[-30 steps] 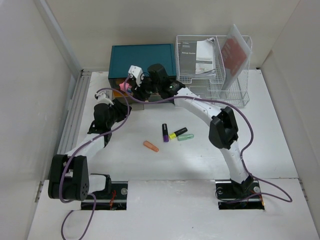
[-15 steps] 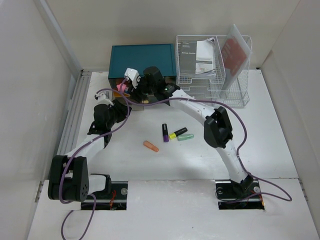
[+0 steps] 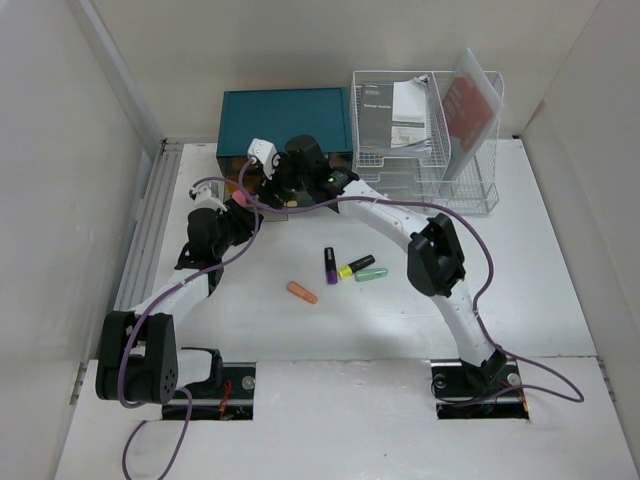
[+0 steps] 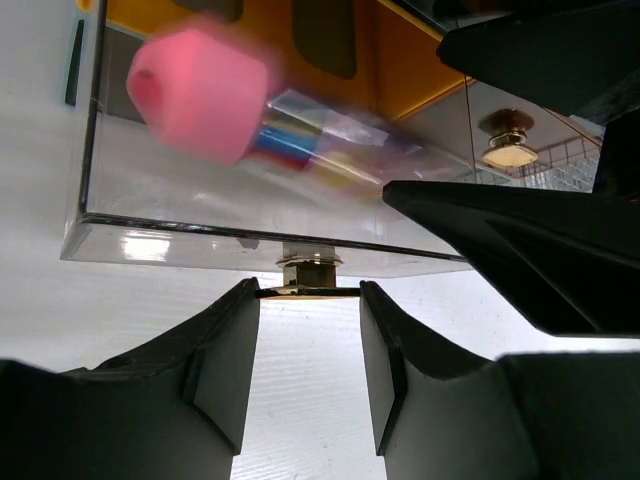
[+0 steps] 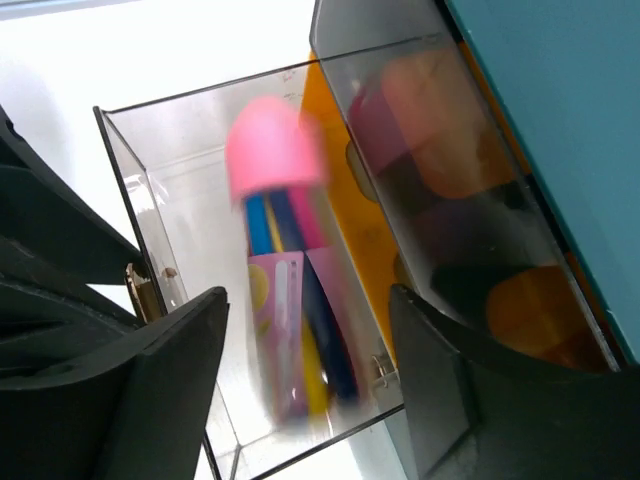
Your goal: Organize the desk
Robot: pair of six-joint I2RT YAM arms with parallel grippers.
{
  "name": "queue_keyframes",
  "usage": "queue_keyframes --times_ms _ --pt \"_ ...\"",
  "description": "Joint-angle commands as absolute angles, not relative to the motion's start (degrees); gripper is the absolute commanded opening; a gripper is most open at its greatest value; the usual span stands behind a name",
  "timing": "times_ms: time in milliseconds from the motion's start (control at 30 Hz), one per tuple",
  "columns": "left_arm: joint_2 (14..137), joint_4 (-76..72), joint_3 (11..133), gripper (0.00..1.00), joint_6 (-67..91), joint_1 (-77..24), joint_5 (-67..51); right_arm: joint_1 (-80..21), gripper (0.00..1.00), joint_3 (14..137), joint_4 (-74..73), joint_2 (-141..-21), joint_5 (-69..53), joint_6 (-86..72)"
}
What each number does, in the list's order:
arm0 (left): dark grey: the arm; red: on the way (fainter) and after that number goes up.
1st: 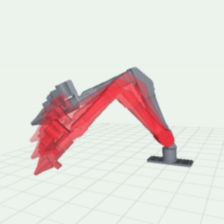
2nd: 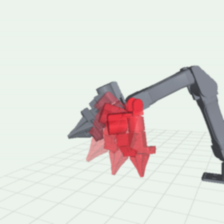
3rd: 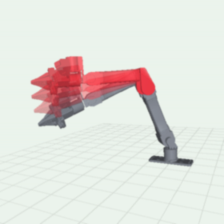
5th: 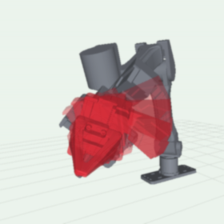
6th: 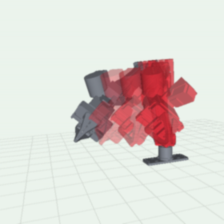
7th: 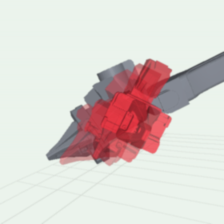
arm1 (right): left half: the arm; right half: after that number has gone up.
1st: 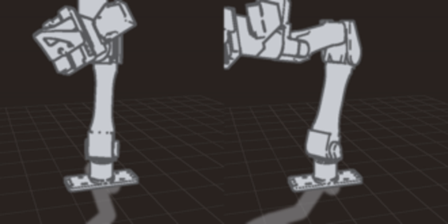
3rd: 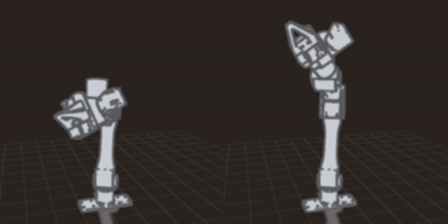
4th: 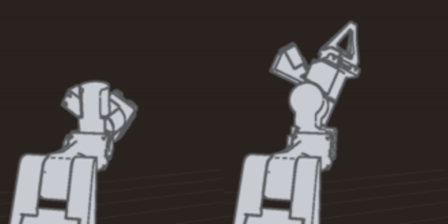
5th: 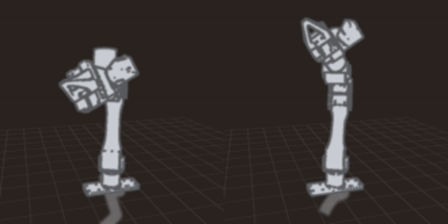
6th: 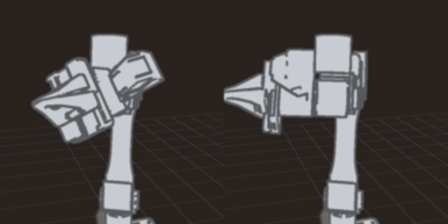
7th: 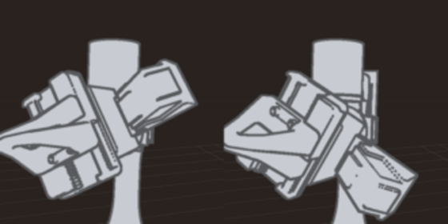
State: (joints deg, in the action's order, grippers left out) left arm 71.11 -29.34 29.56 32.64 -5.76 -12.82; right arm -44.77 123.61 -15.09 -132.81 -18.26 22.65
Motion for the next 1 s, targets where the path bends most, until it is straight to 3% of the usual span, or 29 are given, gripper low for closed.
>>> queue_keyframes --times_ms 0,267,400,600,967 --pt "71.0 -28.3 29.3 0.17 32.5 -6.1 -12.1 -45.4 0.72 123.4 -13.2 -129.0 -18.4 22.6" --pt "71.1 -28.3 30.0 0.17 32.5 -6.1 -12.1 -45.4 0.76 120.3 -13.2 -123.9 -18.4 21.5" --pt "73.3 -28.3 32.2 0.17 32.5 -6.1 -11.6 -45.4 0.64 116.7 -12.0 -118.4 -13.4 20.2" --pt "80.1 -27.6 38.6 0.2 32.5 -6.1 -11.0 -44.1 0.23 106.4 -9.1 -108.3 -11.2 18.0" --pt "93.6 -23.6 52.4 0.23 32.5 -6.1 -9.8 -40.9 0.22 90.1 -8.0 -94.7 -14.2 16.6"
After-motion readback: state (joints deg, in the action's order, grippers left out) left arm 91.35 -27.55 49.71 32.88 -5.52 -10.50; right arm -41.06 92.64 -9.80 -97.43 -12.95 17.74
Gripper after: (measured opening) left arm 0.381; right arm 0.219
